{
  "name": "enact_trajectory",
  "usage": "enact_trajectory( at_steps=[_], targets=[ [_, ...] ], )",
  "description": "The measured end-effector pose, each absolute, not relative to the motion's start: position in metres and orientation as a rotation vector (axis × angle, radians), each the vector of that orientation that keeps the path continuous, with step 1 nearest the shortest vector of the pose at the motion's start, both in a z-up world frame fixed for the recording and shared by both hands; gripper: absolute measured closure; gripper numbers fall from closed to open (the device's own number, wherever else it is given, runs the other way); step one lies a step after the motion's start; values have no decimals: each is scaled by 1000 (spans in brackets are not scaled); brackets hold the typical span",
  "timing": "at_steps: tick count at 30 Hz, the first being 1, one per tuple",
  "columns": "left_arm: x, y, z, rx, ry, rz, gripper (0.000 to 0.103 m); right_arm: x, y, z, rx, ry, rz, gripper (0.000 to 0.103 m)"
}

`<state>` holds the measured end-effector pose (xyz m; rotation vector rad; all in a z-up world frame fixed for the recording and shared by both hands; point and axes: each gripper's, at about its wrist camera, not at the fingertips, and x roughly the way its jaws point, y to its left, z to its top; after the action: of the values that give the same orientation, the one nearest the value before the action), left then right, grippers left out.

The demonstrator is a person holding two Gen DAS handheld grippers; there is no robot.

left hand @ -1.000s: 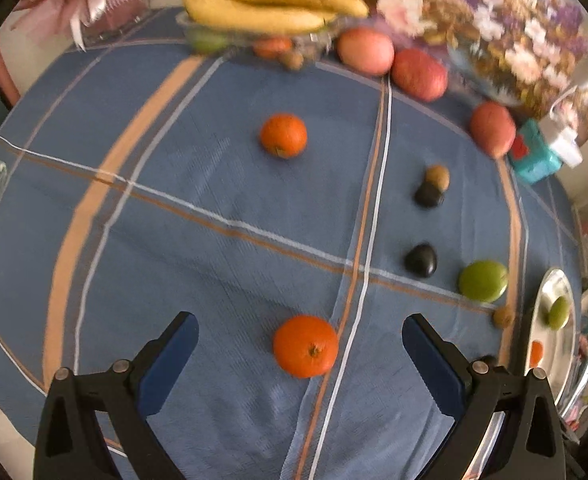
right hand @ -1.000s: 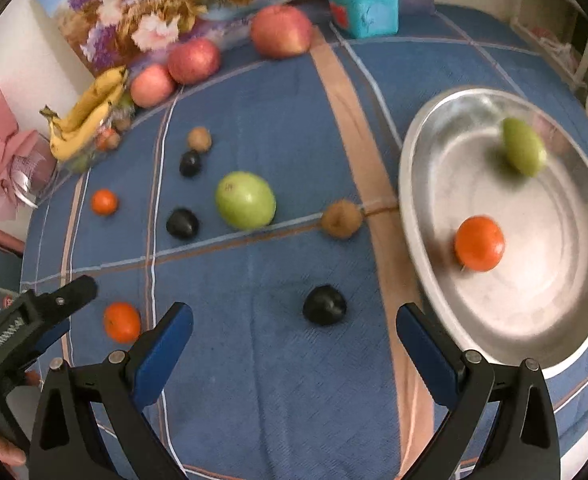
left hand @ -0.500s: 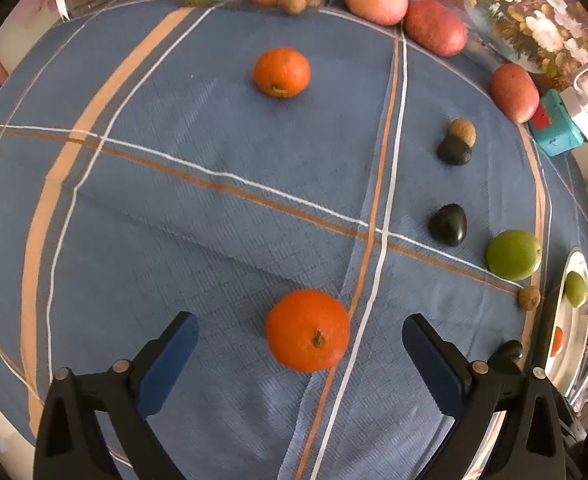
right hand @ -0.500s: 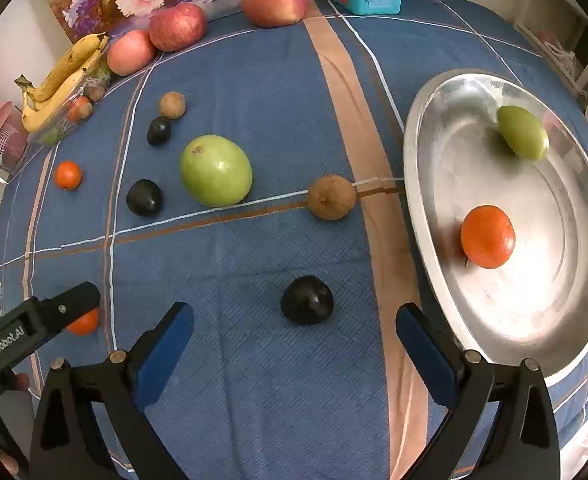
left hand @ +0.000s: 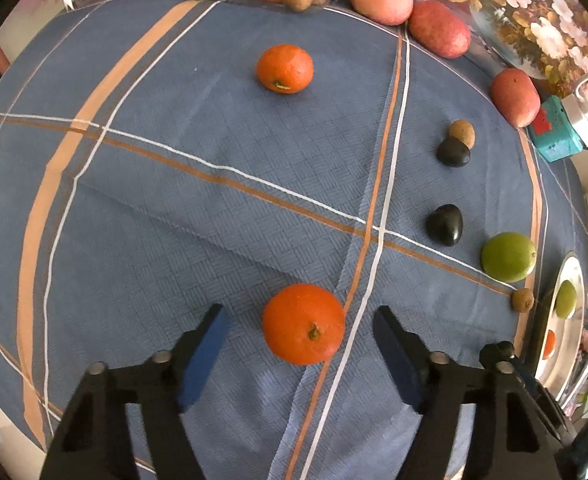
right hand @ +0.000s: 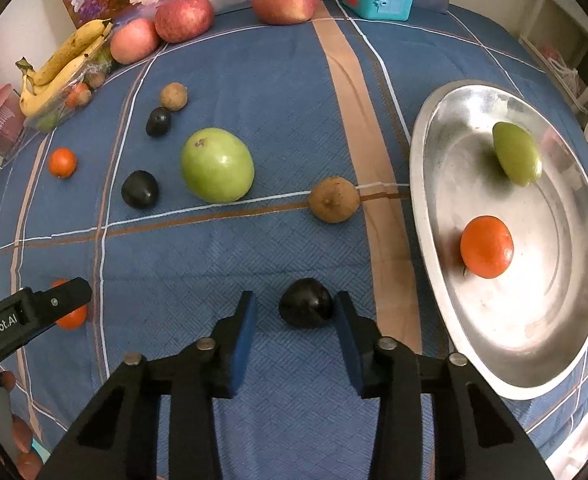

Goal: Organize fruits
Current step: 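Grasp the dark plum with the right tool while the left tool grasps another tangerine, then carry the plum and tangerine to the steel plate and open both tools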

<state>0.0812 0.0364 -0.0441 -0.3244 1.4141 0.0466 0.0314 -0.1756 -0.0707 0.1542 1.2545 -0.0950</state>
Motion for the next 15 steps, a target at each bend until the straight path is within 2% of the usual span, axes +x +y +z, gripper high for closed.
enact_trajectory(
  at_steps=[3,6,15],
  targets=[
    [78,36,-43,-360,1423,32,51,31,-176,-70,150,1249,-100,73],
    [75,35,-40,-352,1417,34,60,35,-176,-70,157,1247,-104,76],
    [74,48,-17,-446,1363,12,62,31,-182,-45,210,1186,-63,76]
  ],
)
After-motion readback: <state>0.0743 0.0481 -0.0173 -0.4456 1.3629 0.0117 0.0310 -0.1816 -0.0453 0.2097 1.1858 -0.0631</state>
